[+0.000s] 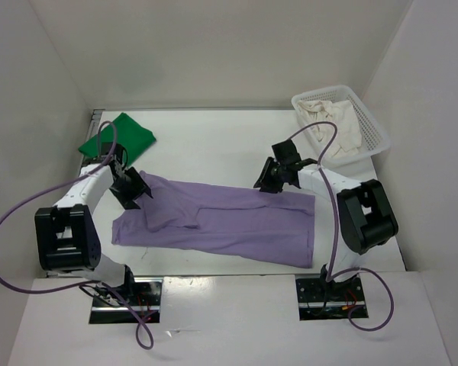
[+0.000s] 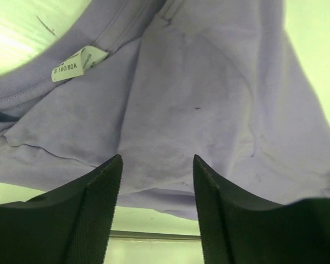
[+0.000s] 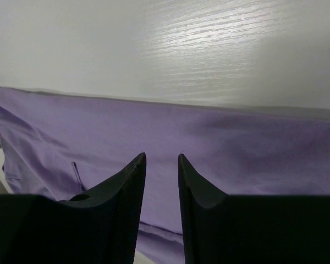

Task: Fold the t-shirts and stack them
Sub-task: Fold the other side of the tshirt into a rectangle

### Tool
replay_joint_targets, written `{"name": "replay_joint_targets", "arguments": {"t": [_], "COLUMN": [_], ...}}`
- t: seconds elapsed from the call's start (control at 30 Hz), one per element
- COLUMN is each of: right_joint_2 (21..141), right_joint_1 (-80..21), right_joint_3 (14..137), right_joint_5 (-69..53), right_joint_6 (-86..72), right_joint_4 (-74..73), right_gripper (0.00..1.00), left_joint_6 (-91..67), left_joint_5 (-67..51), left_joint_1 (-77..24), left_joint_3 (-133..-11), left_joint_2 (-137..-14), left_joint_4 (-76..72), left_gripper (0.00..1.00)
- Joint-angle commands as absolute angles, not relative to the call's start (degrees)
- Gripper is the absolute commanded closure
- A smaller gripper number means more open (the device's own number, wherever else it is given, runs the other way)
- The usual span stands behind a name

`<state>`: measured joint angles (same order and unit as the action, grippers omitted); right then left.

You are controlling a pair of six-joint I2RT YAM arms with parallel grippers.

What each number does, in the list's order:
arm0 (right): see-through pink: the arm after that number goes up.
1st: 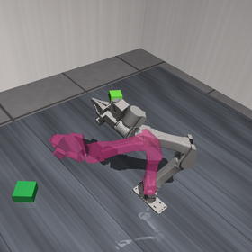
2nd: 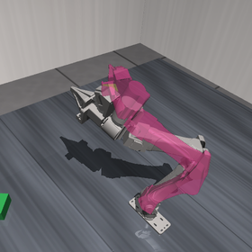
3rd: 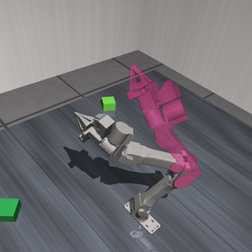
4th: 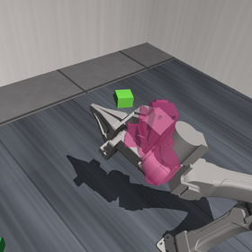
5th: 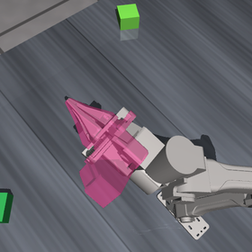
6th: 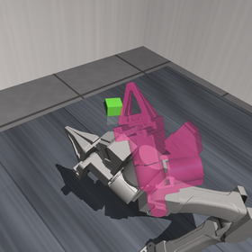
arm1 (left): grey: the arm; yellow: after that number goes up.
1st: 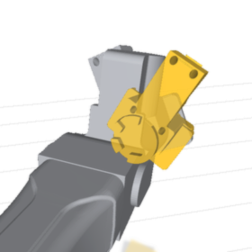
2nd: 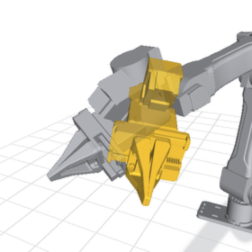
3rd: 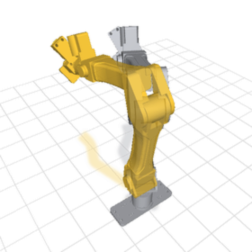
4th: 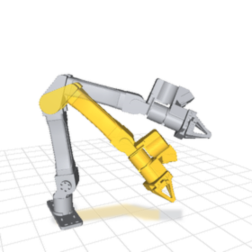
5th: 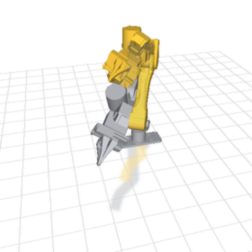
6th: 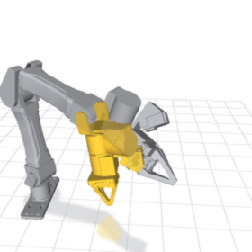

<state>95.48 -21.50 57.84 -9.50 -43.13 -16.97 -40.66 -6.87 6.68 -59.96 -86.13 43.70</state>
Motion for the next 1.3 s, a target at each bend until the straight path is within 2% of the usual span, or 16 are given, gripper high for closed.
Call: {"name": "replay_joint_targets", "arguments": {"t": [0.0,0.03,0.1,0.13,0.23,0.33,0.37,0.43,0.7,0.83,0.87,1.0,1.1,1.23,1.27], "right_joint_2": [95.71,96.41,97.82,98.52,100.98,102.38,102.91,103.45,102.92,103.45,103.45,99.15,93.8,91.05,90.53], "right_joint_1": [-23.02,-23.03,-24.16,-25.39,-26.62,-26.63,-26.11,-25.32,-17.94,-15.21,-15.21,-15.21,-16.25,-17.31,-18.88], "right_joint_3": [60.56,61.17,63.1,63.8,66.09,66.09,66.09,65.22,60.12,58.89,59.58,60.29,59.77,60.9,61.52], "right_joint_5": [-9.23,-9.23,-9.23,-9.23,-9.23,-7.48,-6.43,-4.4,0.35,0.35,0.35,-0.53,-1.14,-4.04,-4.04], "right_joint_6": [-41.84,-41.84,-40.61,-40.61,-38.59,-38.58,-38.58,-39.11,-42.88,-43.42,-43.42,-43.42,-43.42,-42.9,-42.89], "right_joint_4": [-18.02,-18.02,-18.63,-19.68,-21.35,-21.36,-21.36,-20.31,-18.37,-17.58,-17.58,-18.9,-19.68,-21.01,-21.01], "right_gripper": [0.65,0.66,0.76,0.85,0.98,0.98,0.93,0.92,0.91,0.91,0.89,0.86,0.79,0.7,0.67], "left_joint_6": [-39.46,-39.46,-41.13,-42.61,-45.08,-44.57,-44.04,-43.24,-41.84,-41.31,-40.79,-43.15,-44.3,-43.77,-43.77], "left_joint_5": [-5.38,-4.84,-4.83,-6.84,-8.61,-6.34,-6.33,-5.63,-4.22,-4.73,-5.7,-11.77,-13.45,-13.45,-14.23], "left_joint_1": [6.77,7.29,7.29,7.29,7.29,7.29,7.29,7.29,11.95,13.27,13.27,13.27,12.4,10.2,10.2], "left_joint_3": [-57.84,-57.83,-57.83,-57.83,-58.7,-61.69,-62.57,-63.89,-65.65,-67.58,-68.28,-66.9,-64.26,-59.34,-58.11], "left_joint_2": [-87.19,-87.71,-88.24,-89.37,-93.23,-98.41,-99.48,-101.59,-109.77,-109.08,-108.2,-102.15,-94.85,-85.9,-84.65], "left_joint_4": [40.27,36.51,31.93,27.64,23.13,22.59,22.59,22.07,20.21,19.69,19.69,19.08,18.37,21.88,22.67], "left_gripper": [0.36,0.36,0.35,0.37,0.49,0.51,0.51,0.51,0.53,0.53,0.47,0.37,0.37,0.49,0.56]}}
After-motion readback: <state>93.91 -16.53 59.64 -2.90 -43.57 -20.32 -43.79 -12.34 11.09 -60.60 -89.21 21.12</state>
